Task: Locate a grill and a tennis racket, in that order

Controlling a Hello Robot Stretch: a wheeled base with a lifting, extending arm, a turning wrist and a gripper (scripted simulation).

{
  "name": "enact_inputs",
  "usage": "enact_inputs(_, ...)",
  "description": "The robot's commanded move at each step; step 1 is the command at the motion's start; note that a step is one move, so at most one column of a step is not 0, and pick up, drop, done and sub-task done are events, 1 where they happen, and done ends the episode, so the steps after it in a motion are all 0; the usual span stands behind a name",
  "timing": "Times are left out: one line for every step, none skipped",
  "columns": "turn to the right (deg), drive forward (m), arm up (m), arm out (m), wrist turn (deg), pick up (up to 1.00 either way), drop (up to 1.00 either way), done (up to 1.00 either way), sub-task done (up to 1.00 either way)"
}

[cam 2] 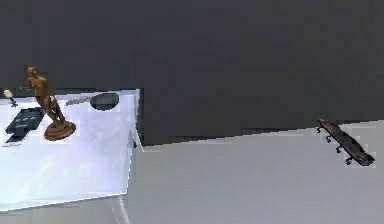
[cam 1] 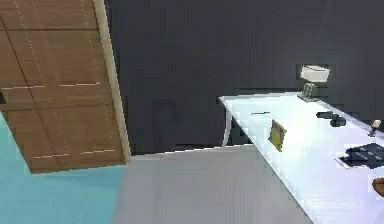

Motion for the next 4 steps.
enact_inputs(-45.0,0.0,0.0,0.0,0.0,0.0,0.0,0.0,0.0)
enact_inputs(-18.0,0.0,0.0,0.0,0.0,0.0,0.0,0.0,0.0)
enact_inputs(0.0,1.0,0.0,0.0,0.0,0.0,0.0,0.0,0.0)
enact_inputs(0.0,1.0,0.0,0.0,0.0,0.0,0.0,0.0,0.0)
